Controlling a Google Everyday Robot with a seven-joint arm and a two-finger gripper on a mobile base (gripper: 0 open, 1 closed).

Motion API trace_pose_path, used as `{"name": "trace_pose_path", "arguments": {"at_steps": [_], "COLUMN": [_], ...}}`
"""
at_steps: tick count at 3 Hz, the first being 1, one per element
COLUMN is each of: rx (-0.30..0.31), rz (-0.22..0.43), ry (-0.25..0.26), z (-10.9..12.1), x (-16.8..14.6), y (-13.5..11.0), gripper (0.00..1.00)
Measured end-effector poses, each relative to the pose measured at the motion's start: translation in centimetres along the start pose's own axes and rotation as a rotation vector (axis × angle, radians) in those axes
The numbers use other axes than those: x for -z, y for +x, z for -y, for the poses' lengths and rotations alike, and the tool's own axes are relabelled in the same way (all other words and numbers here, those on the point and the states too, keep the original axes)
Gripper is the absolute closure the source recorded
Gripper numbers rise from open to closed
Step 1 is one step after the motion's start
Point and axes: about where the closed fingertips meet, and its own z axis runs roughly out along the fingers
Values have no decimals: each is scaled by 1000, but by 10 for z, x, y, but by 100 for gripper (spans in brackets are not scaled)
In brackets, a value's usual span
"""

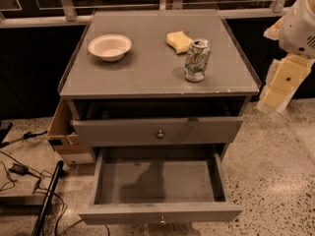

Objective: Place 7up can into middle drawer

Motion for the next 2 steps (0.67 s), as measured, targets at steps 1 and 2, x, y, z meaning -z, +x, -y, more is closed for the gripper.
{"name": "trace_pose_path", "arguments": {"at_steps": [1,2], "rx": [-46,-96], "rz": [40,112], "ry": [53,95], "z": [42,85], "x": [-18,-39], "y": [-4,-7], "gripper": [0,0]}}
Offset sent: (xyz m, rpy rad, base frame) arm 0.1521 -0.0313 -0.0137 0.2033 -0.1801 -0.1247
